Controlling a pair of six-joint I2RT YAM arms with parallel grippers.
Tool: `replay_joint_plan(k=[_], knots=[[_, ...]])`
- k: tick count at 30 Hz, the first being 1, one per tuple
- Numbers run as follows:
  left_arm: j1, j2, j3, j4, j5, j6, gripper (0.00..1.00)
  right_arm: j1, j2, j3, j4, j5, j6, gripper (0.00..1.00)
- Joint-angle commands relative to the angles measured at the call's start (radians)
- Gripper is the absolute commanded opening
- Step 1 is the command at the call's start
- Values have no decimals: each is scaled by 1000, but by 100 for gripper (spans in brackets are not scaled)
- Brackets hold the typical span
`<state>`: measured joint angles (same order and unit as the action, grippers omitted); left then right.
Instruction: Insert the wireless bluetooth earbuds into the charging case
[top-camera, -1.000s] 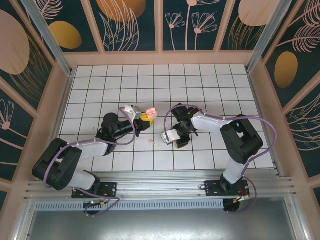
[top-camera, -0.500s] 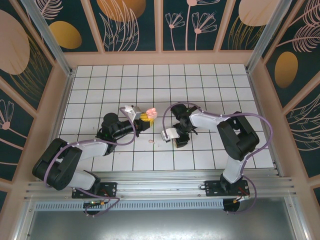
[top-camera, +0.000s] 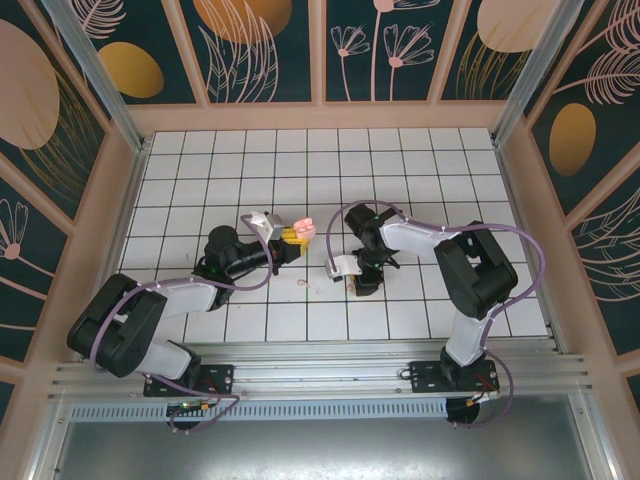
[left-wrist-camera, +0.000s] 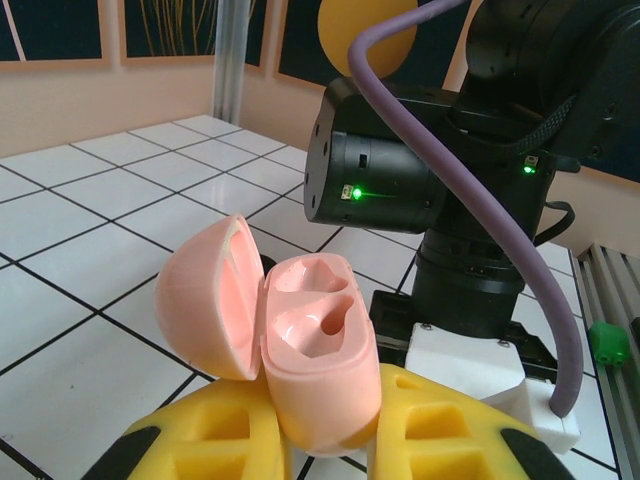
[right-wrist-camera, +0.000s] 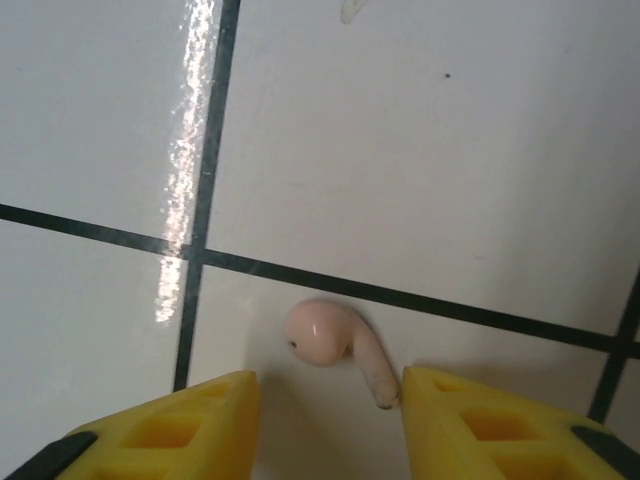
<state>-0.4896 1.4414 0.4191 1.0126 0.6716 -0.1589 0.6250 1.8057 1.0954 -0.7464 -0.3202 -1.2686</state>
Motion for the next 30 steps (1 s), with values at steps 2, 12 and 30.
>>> replay_joint_plan(k=[2, 12, 30], knots=[[5, 9, 26, 17, 20, -3, 7, -4, -9, 23, -87, -39, 58, 38], [5, -9, 23, 5, 12, 1, 7, -22, -119, -13, -48, -77, 187, 33], [5, -17, 21, 7, 11, -9, 6, 59, -143, -98, 141, -15, 279, 37]])
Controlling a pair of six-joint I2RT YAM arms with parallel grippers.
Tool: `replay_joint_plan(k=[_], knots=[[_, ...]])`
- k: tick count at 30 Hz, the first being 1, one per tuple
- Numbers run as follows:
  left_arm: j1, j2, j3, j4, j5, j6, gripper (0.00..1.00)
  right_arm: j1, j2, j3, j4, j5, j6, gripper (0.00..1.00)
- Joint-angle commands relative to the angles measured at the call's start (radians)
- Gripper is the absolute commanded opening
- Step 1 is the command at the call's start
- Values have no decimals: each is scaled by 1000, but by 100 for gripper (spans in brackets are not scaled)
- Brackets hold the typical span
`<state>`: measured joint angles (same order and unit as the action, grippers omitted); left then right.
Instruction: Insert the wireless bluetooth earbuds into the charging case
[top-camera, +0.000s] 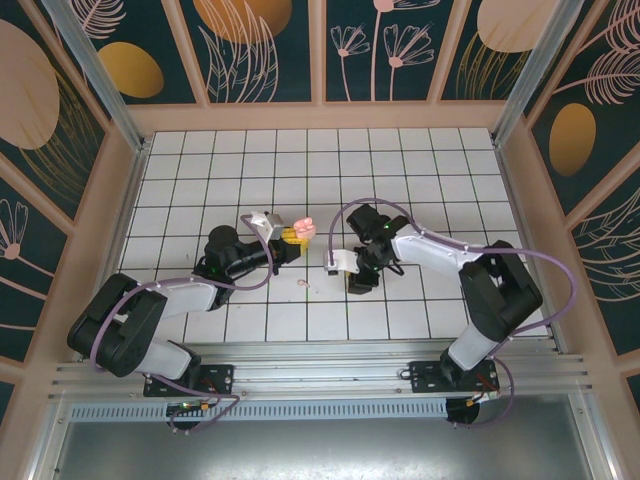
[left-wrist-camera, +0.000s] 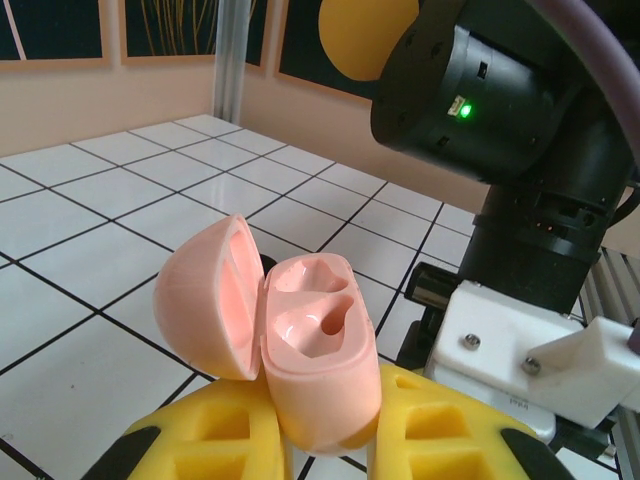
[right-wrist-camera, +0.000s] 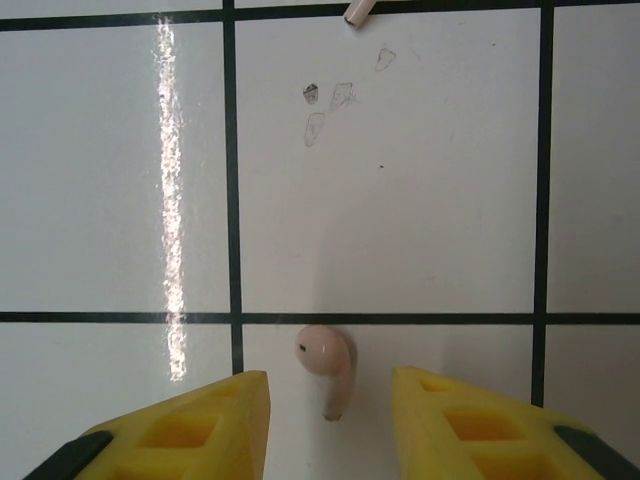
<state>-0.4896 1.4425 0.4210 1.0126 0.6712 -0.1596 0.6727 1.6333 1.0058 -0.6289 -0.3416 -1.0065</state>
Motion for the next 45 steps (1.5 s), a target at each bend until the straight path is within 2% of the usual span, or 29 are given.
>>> replay_joint_plan(k=[1, 32, 45], knots=[[5, -18, 19, 7, 11, -8, 6, 14, 35, -8, 28, 4, 17, 37], [5, -18, 21, -9, 5, -1, 6, 34, 107, -57, 96, 51, 28, 29], [5, -19, 25, -29, 0, 19, 6, 39, 75, -84, 138, 92, 41, 15]])
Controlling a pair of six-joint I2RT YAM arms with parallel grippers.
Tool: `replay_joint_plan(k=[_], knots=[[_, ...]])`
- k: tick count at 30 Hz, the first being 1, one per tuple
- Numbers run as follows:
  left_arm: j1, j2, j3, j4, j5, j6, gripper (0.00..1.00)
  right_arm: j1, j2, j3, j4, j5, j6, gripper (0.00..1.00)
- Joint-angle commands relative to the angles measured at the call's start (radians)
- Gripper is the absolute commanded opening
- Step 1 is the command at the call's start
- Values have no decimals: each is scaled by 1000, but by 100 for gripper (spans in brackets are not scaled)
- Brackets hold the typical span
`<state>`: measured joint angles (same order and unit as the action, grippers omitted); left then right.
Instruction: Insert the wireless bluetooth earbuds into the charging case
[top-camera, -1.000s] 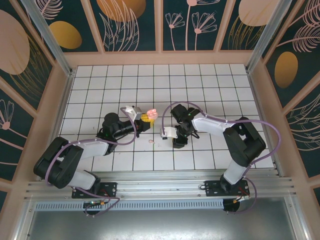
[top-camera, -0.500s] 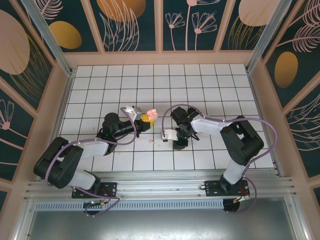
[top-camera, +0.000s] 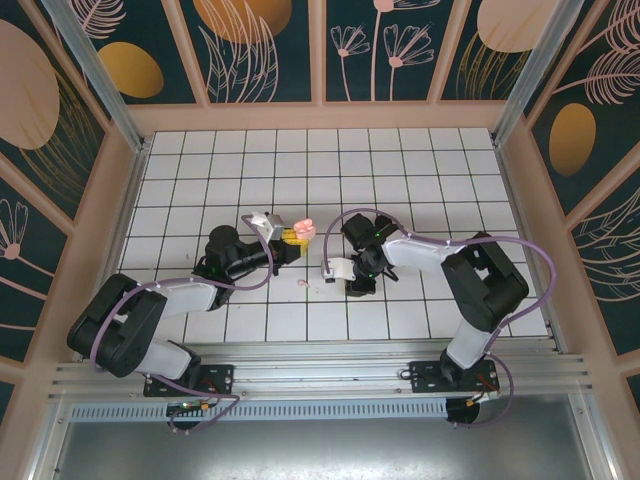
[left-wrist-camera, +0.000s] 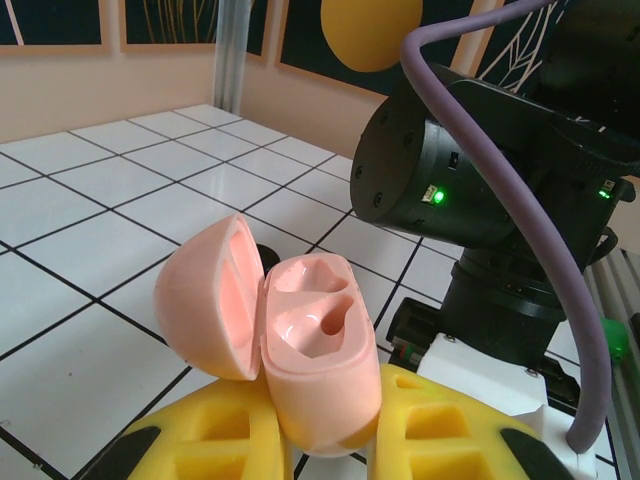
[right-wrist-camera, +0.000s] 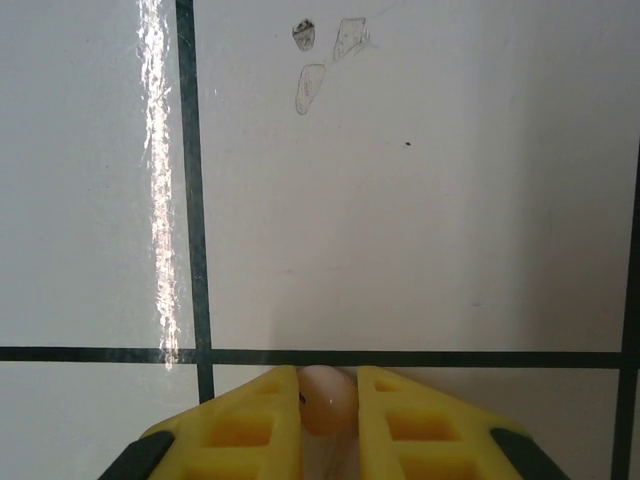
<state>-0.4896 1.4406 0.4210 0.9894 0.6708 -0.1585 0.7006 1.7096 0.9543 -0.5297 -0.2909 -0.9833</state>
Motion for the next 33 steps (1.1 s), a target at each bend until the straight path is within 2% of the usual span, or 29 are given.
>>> replay_joint_plan(k=[1, 8, 20, 22, 33], knots=[[5, -16, 26, -9, -2, 19, 6, 11, -8, -34, 41, 39, 20, 14], [5, -7, 40, -3, 5, 22, 6, -16, -133, -78, 134, -24, 105, 13], [-34, 26, 77, 60, 0, 10, 5, -148, -478, -321, 572, -225, 450, 13], [-46, 40, 89, 66, -2, 11, 5, -199, -518, -358, 641, -269, 501, 12], [-89, 124, 153, 126, -11, 13, 5, -354, -584, -464, 1042, -526, 768, 11]])
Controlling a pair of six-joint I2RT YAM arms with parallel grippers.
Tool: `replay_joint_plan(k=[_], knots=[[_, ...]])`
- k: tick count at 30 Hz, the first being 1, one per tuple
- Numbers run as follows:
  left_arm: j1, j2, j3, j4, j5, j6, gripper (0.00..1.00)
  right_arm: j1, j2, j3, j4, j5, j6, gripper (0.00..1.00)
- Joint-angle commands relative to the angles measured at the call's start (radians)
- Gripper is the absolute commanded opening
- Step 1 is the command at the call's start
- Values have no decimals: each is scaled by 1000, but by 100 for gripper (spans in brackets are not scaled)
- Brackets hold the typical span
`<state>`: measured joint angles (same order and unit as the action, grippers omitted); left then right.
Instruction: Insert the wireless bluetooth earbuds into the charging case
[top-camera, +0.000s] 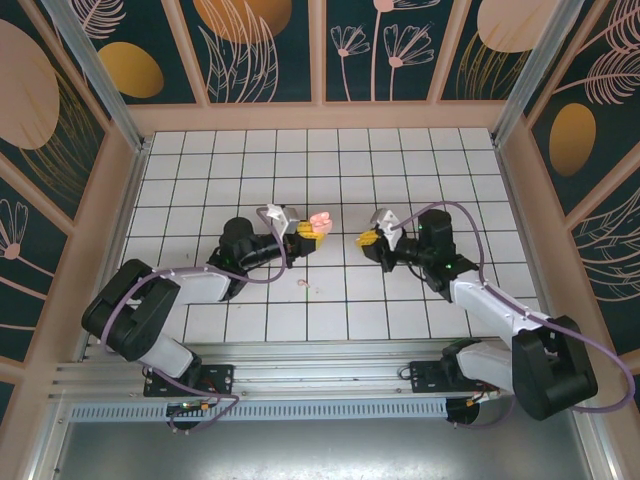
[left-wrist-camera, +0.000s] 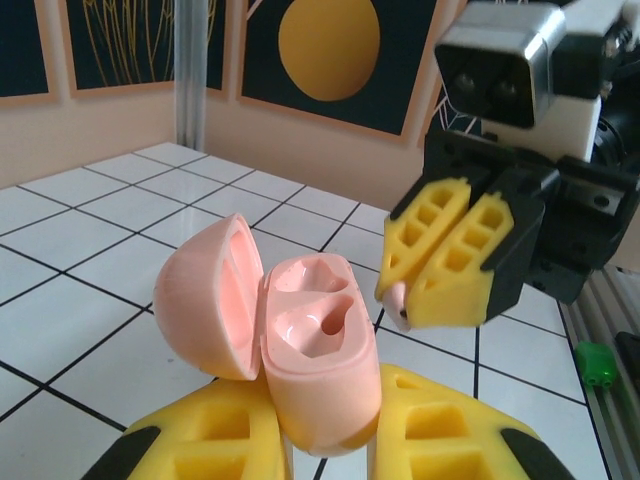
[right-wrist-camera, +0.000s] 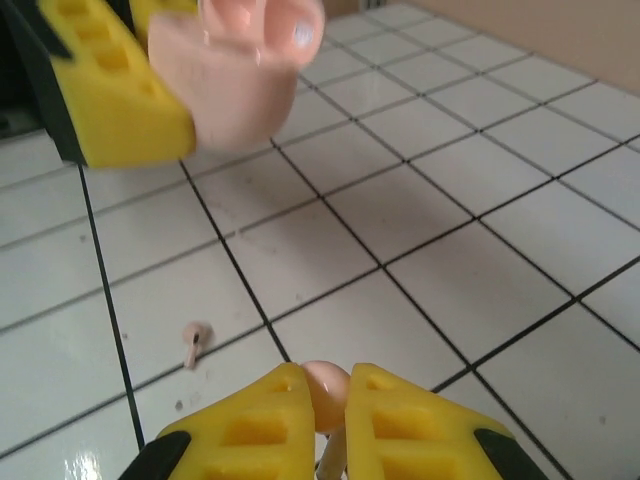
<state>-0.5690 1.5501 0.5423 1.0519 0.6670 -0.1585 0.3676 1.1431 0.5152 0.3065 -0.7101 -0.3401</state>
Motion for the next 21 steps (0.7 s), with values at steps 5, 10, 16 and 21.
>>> replay_joint_plan(k=[5, 10, 16, 21], knots=[[-27, 28, 53, 73, -13, 5, 5, -38, 8, -32, 388, -155, 243, 11], [-45, 36, 56, 96, -20, -11, 5, -36, 28, -30, 583, -168, 361, 11], [-60, 43, 70, 109, -21, -19, 5, 12, 35, 8, 664, -133, 380, 11], [-63, 48, 81, 111, -18, -16, 5, 67, 60, 48, 670, -111, 363, 11]])
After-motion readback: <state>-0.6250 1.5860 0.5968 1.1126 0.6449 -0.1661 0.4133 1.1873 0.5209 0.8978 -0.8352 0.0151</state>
